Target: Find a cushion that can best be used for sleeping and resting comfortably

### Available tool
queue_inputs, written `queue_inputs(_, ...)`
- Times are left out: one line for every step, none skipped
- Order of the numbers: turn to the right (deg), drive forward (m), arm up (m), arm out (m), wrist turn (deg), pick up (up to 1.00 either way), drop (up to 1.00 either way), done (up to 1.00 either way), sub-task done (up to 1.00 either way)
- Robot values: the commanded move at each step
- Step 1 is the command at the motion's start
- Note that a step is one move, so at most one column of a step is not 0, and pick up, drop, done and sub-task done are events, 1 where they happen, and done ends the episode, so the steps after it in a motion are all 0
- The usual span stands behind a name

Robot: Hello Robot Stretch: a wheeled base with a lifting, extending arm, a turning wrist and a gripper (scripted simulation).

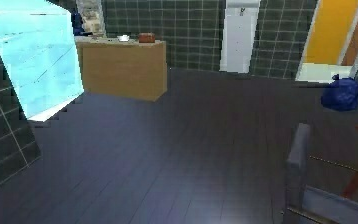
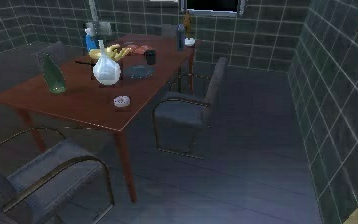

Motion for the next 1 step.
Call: queue_inputs(-6.0, 0.0, 0.0, 0.0, 0.0, 0.0, 0.0, 0.0, 0.0)
